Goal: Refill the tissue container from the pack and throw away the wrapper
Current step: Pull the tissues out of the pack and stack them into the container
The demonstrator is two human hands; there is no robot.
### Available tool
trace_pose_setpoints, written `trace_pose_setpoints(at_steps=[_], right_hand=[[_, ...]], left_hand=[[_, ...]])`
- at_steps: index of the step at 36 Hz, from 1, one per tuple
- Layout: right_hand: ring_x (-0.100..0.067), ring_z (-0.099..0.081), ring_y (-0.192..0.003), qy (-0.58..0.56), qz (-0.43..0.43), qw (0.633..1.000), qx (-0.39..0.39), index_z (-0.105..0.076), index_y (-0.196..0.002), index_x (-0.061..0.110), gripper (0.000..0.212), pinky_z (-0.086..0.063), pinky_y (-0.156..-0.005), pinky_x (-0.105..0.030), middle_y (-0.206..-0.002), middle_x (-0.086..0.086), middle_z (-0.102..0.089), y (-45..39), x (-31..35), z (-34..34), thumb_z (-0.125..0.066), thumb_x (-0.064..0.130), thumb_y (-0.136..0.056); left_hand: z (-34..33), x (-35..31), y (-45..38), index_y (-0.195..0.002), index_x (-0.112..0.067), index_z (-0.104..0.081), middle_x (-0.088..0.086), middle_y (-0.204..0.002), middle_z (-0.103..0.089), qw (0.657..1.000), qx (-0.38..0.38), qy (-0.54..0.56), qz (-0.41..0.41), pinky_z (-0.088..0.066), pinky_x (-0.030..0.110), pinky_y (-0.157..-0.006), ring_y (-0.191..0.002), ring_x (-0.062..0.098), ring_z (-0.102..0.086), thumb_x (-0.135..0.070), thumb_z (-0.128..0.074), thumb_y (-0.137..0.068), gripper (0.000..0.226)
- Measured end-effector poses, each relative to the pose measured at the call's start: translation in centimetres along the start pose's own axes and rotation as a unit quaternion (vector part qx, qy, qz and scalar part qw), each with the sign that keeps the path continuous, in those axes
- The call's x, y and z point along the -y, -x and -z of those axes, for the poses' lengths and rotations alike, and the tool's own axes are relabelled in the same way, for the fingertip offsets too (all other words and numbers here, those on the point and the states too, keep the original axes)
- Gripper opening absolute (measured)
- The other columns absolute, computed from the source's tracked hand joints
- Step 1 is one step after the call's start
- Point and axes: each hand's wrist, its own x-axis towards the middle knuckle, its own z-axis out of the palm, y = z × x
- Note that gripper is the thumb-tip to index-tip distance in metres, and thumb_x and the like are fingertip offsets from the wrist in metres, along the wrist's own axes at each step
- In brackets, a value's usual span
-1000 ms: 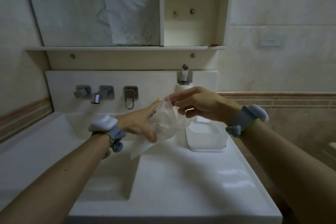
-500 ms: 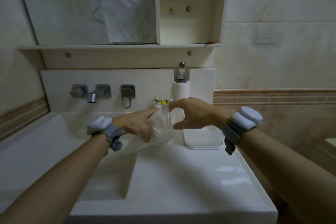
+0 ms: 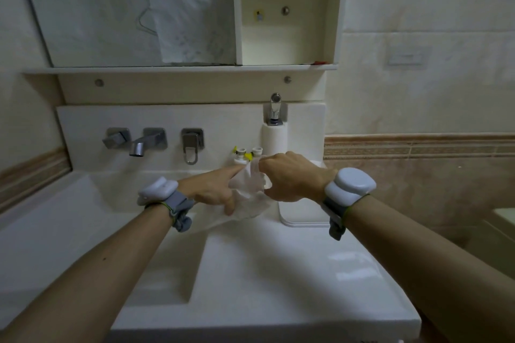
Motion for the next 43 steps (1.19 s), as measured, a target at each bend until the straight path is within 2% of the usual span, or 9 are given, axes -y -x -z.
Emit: trace_pose_setpoints(at_steps=[6, 11, 16, 22, 25, 28, 33, 37, 43], right_hand=[[-0.031, -0.060, -0.095, -0.011, -0.043, 0.999, -0.022, -0.065, -0.113, 0.018, 0.028, -0.046, -0.076, -0.034, -0.112, -0.008, -0.065, -0.2, 0.0, -0.2, -0.055, 0.026, -0.089], [-0.019, -0.065, -0.060, -0.120, -0.068, 0.990, -0.035, -0.070, -0.103, 0.028, 0.022, -0.057, -0.075, -0.034, -0.087, -0.004, -0.073, -0.4, -0.7, -0.2, -0.053, 0.032, -0.090], [-0.030, -0.067, -0.085, -0.119, -0.036, 0.989, -0.076, -0.066, -0.117, 0.034, 0.028, -0.052, -0.081, -0.040, -0.094, -0.005, -0.073, 0.5, -1.1, 0.0, -0.054, 0.038, -0.092], [-0.028, -0.064, -0.098, -0.127, -0.023, 0.992, 0.001, -0.055, -0.131, 0.031, 0.046, -0.051, -0.089, -0.042, -0.111, -0.004, -0.069, 0.6, -1.0, -0.1, -0.062, 0.037, -0.086], [-0.026, -0.065, -0.090, -0.110, -0.033, 0.993, 0.008, -0.056, -0.129, 0.031, 0.042, -0.052, -0.088, -0.042, -0.100, -0.004, -0.069, 0.3, -1.1, -0.5, -0.061, 0.038, -0.087], [-0.023, -0.066, -0.072, -0.115, -0.044, 0.992, 0.002, -0.063, -0.118, 0.027, 0.029, -0.056, -0.082, -0.038, -0.095, -0.005, -0.070, 0.1, -1.3, -0.6, -0.058, 0.034, -0.091], [-0.033, -0.064, -0.090, -0.099, -0.043, 0.992, -0.067, -0.067, -0.112, 0.026, 0.024, -0.053, -0.078, -0.042, -0.102, -0.010, -0.070, 0.2, -1.5, -0.6, -0.051, 0.032, -0.094], [-0.033, -0.063, -0.094, -0.125, -0.047, 0.982, -0.131, -0.067, -0.114, 0.029, 0.025, -0.051, -0.082, -0.043, -0.103, -0.008, -0.071, 0.4, -2.1, -0.6, -0.054, 0.036, -0.094], [-0.026, -0.066, -0.085, -0.305, -0.122, 0.925, -0.192, -0.064, -0.097, 0.013, 0.022, -0.054, -0.076, -0.039, -0.092, -0.006, -0.070, 0.6, -3.5, -0.5, -0.053, 0.032, -0.095]], left_hand=[[-0.2, -0.2, -0.2, -0.140, -0.033, -0.037, -0.010, -0.112, -0.056, 1.000, 0.006, -0.005, 0.000, -0.045, 0.014, -0.069, -0.100, 0.014, -0.054, 0.009, -0.073, -0.066, 0.092], [-0.1, 0.1, -0.3, -0.135, -0.030, -0.044, -0.004, -0.114, -0.062, 1.000, 0.002, 0.009, -0.003, -0.051, 0.031, -0.083, -0.105, 0.021, -0.059, 0.006, -0.075, -0.057, 0.091], [0.0, 0.7, -0.6, -0.131, -0.028, -0.046, 0.000, -0.105, -0.065, 1.000, -0.010, 0.027, -0.009, -0.050, 0.022, -0.071, -0.089, 0.014, -0.058, 0.013, -0.072, -0.060, 0.086], [-0.1, 0.3, -0.8, -0.138, -0.028, -0.042, -0.006, -0.104, -0.061, 1.000, 0.007, 0.011, -0.005, -0.048, 0.015, -0.067, -0.085, 0.006, -0.056, 0.011, -0.071, -0.065, 0.087], [-0.1, 0.4, -0.9, -0.134, -0.030, -0.042, -0.005, -0.106, -0.061, 1.000, 0.013, 0.011, -0.011, -0.048, 0.010, -0.065, -0.085, 0.005, -0.056, 0.012, -0.071, -0.065, 0.086], [-0.1, 0.6, -1.0, -0.133, -0.034, -0.042, -0.007, -0.108, -0.061, 1.000, 0.020, 0.007, -0.013, -0.049, 0.018, -0.072, -0.095, 0.013, -0.058, 0.010, -0.072, -0.064, 0.087], [0.0, 0.6, -1.0, -0.126, -0.032, -0.045, -0.012, -0.098, -0.060, 1.000, 0.014, 0.017, -0.007, -0.046, 0.009, -0.061, -0.083, 0.000, -0.055, 0.009, -0.071, -0.067, 0.077], [0.2, 0.8, -0.9, -0.128, -0.034, -0.045, -0.010, -0.106, -0.061, 1.000, -0.003, 0.019, -0.015, -0.047, 0.013, -0.070, -0.092, 0.009, -0.057, -0.015, -0.070, -0.059, 0.076], [0.4, 1.7, -1.3, -0.125, -0.032, -0.044, -0.003, -0.116, -0.062, 0.998, -0.039, 0.033, 0.024, -0.050, 0.022, -0.078, -0.100, 0.015, -0.061, -0.020, -0.077, -0.076, 0.061]])
